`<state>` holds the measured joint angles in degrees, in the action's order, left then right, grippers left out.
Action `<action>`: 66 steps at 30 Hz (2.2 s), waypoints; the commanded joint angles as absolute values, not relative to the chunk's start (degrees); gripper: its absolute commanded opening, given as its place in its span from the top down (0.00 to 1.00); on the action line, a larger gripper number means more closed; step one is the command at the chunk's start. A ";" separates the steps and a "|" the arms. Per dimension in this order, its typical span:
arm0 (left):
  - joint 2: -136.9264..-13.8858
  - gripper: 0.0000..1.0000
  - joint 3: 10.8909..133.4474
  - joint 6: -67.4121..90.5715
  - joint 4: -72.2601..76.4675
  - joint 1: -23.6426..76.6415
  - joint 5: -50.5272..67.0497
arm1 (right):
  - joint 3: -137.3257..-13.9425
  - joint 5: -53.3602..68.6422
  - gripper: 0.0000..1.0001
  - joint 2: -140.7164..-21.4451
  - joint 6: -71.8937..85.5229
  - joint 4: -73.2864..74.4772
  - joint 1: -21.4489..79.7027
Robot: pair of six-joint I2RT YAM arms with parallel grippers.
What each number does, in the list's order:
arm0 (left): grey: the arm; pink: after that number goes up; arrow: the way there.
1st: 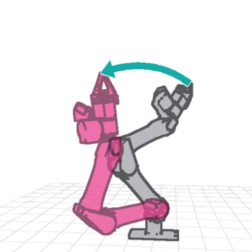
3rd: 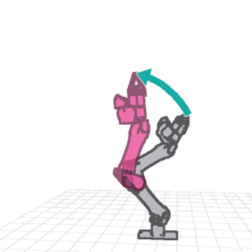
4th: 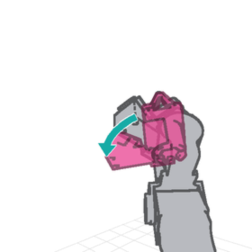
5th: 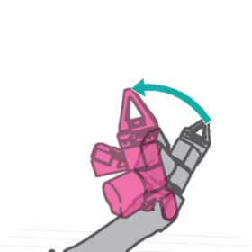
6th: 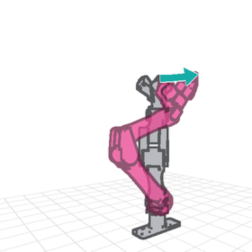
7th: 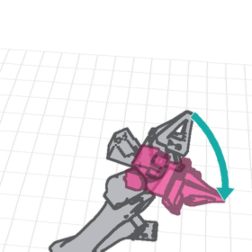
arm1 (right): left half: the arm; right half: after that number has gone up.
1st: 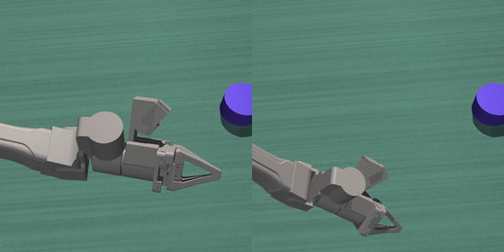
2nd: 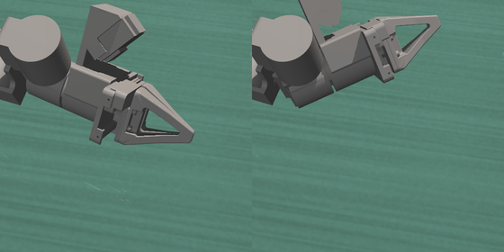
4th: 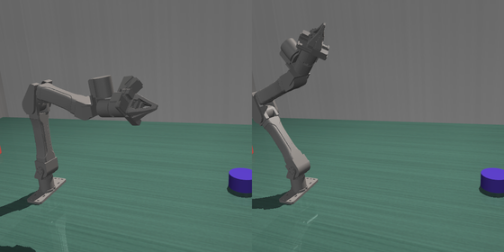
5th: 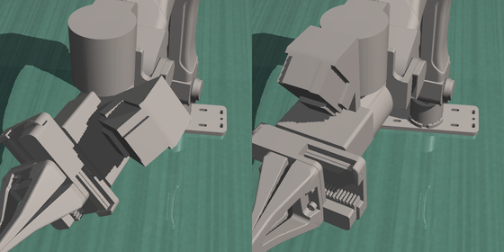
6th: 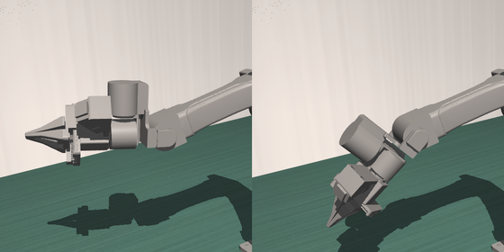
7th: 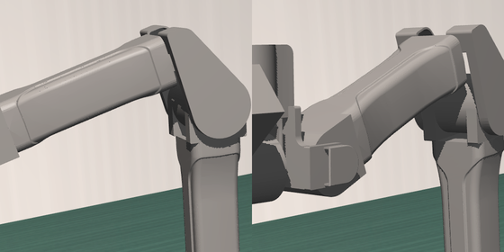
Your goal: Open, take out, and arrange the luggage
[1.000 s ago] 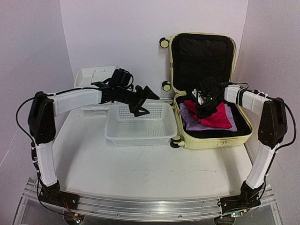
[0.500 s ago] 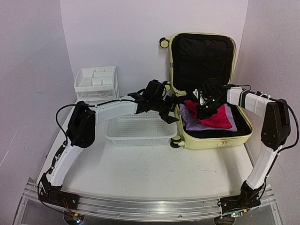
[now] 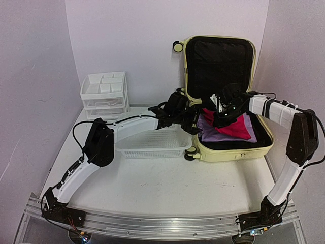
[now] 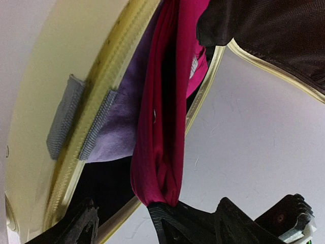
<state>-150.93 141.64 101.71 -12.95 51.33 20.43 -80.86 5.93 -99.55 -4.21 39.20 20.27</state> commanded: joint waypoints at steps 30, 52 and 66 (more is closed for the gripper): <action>-140.90 0.30 135.98 70.60 -10.35 50.62 27.23 | -80.59 11.28 1.00 -95.64 -1.95 36.78 19.68; -153.21 0.21 140.14 105.86 -9.53 51.06 22.30 | -76.46 21.14 1.00 -91.84 -4.10 34.76 19.65; -155.14 0.24 140.05 103.77 -15.61 51.63 18.88 | -74.38 24.53 1.00 -88.48 -2.70 32.65 19.79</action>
